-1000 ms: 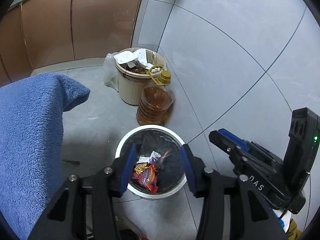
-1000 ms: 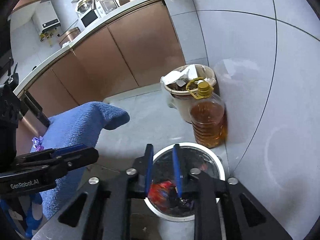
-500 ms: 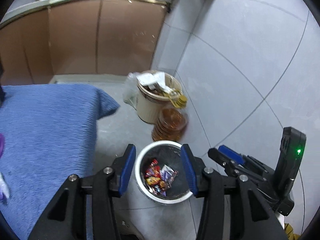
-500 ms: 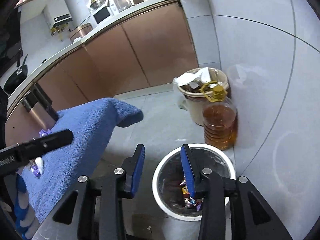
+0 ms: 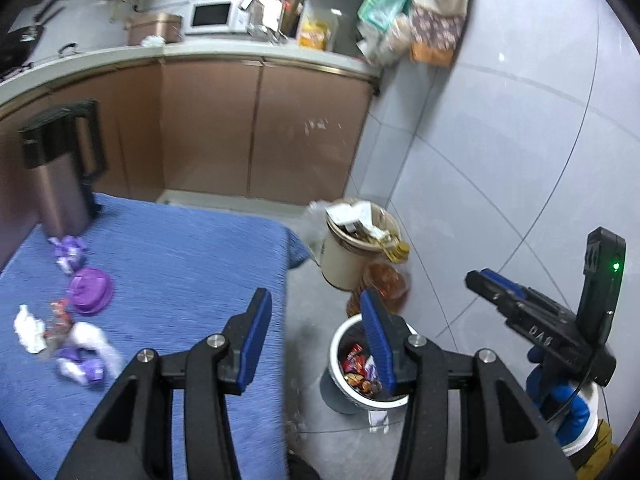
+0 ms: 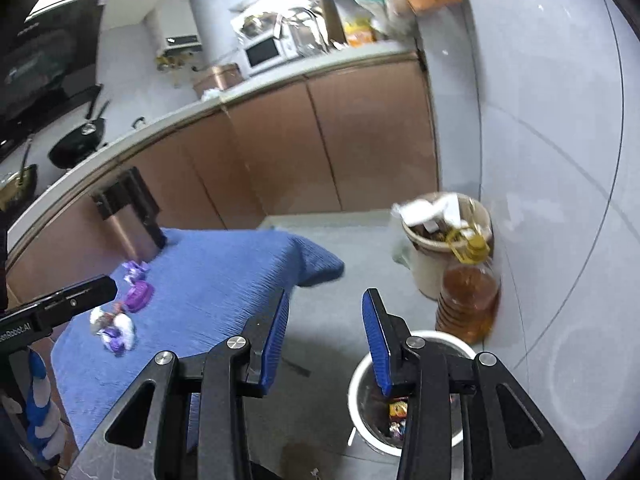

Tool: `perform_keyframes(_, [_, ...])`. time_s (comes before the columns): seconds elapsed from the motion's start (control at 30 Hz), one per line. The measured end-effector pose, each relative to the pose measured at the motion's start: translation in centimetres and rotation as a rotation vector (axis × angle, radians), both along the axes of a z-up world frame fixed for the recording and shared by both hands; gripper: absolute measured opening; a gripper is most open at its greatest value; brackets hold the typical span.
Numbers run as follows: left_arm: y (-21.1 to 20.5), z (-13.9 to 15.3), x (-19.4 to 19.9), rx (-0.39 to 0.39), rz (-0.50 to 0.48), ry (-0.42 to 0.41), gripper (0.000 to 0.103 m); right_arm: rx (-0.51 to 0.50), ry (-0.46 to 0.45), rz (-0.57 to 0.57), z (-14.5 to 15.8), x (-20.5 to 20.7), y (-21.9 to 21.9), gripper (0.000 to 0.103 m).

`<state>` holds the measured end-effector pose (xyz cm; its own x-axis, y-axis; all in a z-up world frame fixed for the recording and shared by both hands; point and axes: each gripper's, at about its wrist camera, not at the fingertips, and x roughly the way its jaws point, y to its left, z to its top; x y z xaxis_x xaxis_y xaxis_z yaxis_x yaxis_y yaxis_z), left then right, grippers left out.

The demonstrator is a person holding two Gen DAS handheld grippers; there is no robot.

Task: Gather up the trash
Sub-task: 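Move both tools back toward the trash on the blue towel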

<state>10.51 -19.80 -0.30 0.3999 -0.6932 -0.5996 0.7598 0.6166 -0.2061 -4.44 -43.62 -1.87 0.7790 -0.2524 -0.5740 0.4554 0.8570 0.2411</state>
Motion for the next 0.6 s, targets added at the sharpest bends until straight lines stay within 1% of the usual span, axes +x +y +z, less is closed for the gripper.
perform_keyframes(0.1, [3.7,1.5,0.2,-0.034,0.046,-0.036,0.045,-0.037,-0.031,0.028,2.3,0.0,1.8,0.041])
perform_keyframes(0.23, [8.4,2.6,0.7,-0.067,0.109,-0.065,0.045,-0.091,-0.078,0.076,5.7,0.3,4.9,0.043])
perform_keyframes(0.33, [12.5,3.2,1.2,-0.091,0.171,-0.086,0.045,-0.121,-0.104,0.115,7.6,0.9,6.9,0.044])
perform_keyframes(0.47, [17.2,3.0,2.3,-0.104,0.256,-0.091,0.046,-0.137,-0.124,0.159,9.1,2.0,9.1,0.045])
perform_keyframes(0.6, [21.4,1.7,4.0,-0.105,0.339,-0.066,0.046,-0.153,-0.121,0.205,9.8,3.7,11.1,0.045])
